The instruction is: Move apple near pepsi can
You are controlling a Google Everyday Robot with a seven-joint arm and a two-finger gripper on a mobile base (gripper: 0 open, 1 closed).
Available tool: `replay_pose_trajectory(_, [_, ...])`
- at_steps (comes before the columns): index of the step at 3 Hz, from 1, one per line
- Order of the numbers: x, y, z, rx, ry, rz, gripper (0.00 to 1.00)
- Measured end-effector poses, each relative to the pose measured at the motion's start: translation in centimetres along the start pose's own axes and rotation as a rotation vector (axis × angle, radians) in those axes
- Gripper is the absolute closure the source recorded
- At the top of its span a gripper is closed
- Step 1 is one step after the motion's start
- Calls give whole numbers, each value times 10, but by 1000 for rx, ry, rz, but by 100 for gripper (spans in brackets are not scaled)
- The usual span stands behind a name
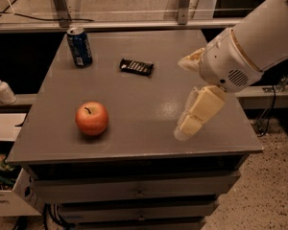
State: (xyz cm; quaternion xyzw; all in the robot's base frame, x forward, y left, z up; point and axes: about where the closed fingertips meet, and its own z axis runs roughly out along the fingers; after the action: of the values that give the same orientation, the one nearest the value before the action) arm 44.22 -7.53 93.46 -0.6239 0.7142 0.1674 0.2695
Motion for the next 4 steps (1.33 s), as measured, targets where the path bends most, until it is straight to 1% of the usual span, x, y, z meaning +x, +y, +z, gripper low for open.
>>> replay_pose_trajectory(1, [-9,-7,39,-11,-57,-18,0])
replay_pose_trajectory(2, [-34,-25,78,-5,-152,-56,0])
replay_pose_trajectory(3, [-63,-34,105,-12,-242,-85,0])
replay_pose_trajectory(4, [-92,-32,125,-33,-332,-100,0])
